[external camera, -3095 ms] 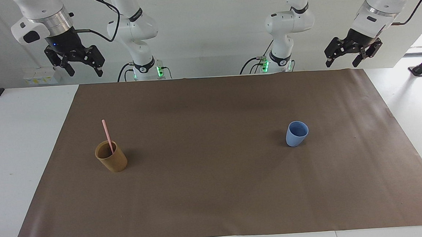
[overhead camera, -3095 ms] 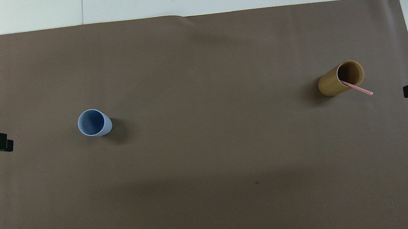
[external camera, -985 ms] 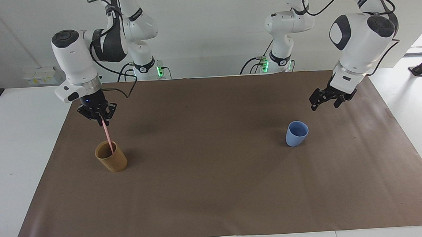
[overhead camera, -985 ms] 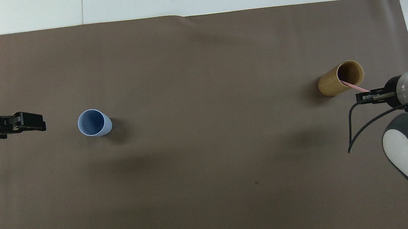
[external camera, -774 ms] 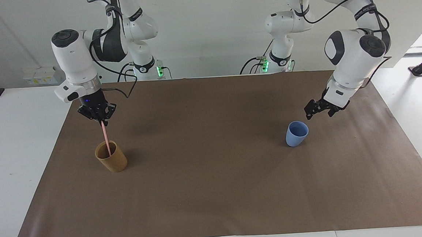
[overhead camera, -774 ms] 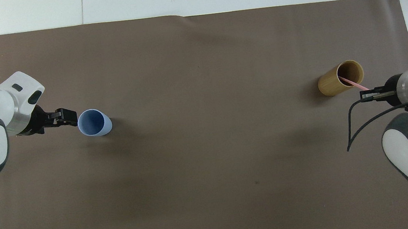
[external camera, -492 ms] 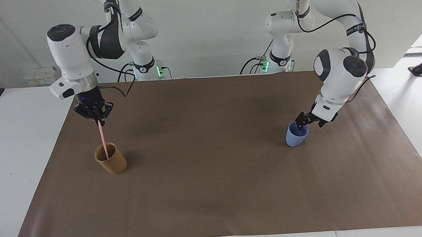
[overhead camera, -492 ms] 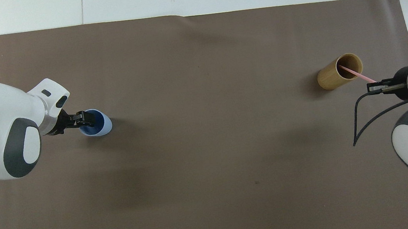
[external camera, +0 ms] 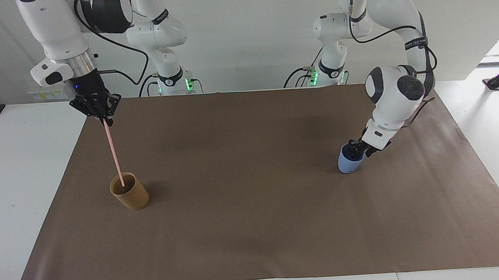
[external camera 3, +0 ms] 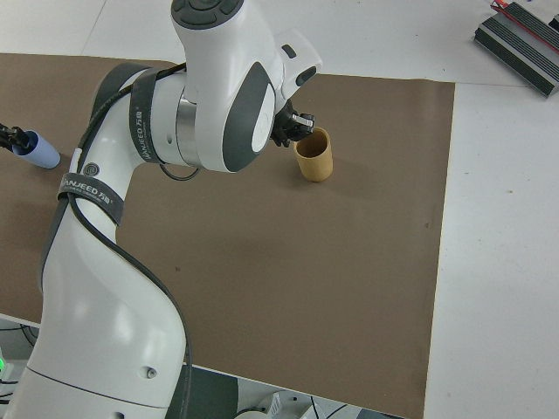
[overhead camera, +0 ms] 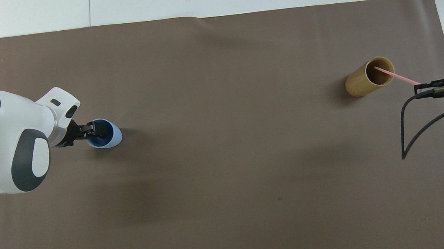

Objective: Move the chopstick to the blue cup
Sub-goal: 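Pull the pink stick from the tube while the left gripper grasps the cup, then carry the blue cup toward the table center while the right gripper follows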

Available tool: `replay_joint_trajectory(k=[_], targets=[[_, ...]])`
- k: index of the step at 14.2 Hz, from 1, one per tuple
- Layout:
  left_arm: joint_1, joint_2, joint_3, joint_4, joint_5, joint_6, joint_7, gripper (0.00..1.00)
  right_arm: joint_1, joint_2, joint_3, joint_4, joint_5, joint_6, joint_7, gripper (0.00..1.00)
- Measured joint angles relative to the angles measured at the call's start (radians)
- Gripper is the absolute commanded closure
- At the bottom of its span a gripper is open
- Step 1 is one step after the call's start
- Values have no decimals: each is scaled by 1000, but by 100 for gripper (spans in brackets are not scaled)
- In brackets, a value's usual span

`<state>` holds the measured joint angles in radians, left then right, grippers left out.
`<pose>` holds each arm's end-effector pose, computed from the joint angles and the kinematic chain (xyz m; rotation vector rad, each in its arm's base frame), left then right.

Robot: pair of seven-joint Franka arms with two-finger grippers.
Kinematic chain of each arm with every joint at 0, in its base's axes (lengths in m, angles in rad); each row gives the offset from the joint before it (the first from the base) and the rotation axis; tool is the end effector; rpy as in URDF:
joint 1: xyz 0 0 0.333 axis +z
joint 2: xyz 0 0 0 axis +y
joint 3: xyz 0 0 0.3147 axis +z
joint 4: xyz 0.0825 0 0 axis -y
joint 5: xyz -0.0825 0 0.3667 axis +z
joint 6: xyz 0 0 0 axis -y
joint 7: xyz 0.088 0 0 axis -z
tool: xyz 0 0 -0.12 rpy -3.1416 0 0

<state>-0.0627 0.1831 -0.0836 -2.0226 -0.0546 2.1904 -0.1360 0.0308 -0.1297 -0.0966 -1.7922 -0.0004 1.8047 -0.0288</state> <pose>0.5625 -0.0843 0.3555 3.0844 0.0355 -0.0356 0.5168 -0.0370 0.5977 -3.1278 0.0579 -0.2225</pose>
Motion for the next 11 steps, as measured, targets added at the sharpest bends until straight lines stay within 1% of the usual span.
replay_joint_trajectory(k=[4, 7, 9, 11], targets=[[-8, 5, 1, 51, 0, -48, 1, 100, -2, 0, -19, 84, 8, -113, 4, 100], [-54, 5, 1, 141, 2, -161, -29, 100, -13, 1, -38, 129, 10, -175, 6, 100], [-118, 5, -1, 228, 36, -251, -120, 100, -15, 2, -70, 143, 10, -191, 6, 100], [-228, 11, -4, 304, 54, -303, -261, 100, -26, 6, -98, 145, 10, -200, 6, 100]])
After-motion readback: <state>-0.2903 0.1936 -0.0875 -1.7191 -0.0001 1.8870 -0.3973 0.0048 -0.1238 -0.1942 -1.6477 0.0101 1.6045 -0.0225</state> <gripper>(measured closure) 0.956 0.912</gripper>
